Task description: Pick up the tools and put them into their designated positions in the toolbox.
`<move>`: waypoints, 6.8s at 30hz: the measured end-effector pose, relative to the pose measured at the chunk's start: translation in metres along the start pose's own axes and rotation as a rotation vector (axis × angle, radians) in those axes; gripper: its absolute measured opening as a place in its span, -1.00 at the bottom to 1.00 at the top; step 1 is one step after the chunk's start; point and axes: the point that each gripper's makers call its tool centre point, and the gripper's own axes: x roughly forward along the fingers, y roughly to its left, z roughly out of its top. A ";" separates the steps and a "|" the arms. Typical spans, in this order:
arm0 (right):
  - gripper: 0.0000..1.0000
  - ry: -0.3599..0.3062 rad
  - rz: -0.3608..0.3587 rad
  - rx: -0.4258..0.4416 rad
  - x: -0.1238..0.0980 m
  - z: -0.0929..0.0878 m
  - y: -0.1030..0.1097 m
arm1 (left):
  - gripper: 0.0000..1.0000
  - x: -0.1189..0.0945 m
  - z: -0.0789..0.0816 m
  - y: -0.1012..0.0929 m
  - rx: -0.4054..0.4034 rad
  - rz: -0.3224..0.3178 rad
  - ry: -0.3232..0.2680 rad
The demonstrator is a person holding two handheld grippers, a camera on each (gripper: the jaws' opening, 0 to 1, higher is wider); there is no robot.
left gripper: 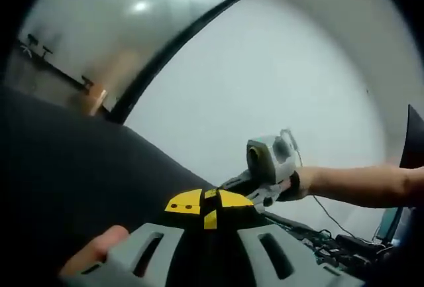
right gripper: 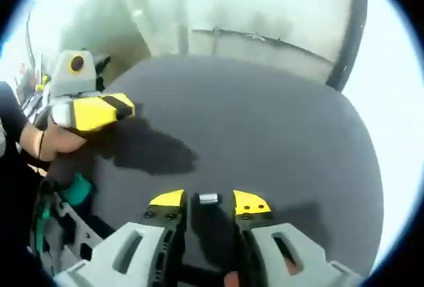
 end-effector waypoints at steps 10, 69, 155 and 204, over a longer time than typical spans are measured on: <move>-0.78 -0.054 0.124 -0.464 -0.035 0.007 0.067 | -0.80 0.000 -0.002 0.000 0.007 0.004 0.007; -0.85 0.112 0.035 -0.347 -0.013 -0.008 0.084 | -0.80 0.000 -0.005 0.002 0.025 0.015 0.022; -1.00 0.265 -0.188 0.124 -0.214 -0.192 -0.037 | -0.80 0.002 -0.010 0.004 0.062 0.028 0.056; -0.76 0.012 -0.881 0.594 -0.513 -0.370 0.079 | -0.80 0.003 -0.025 -0.002 0.152 0.041 0.117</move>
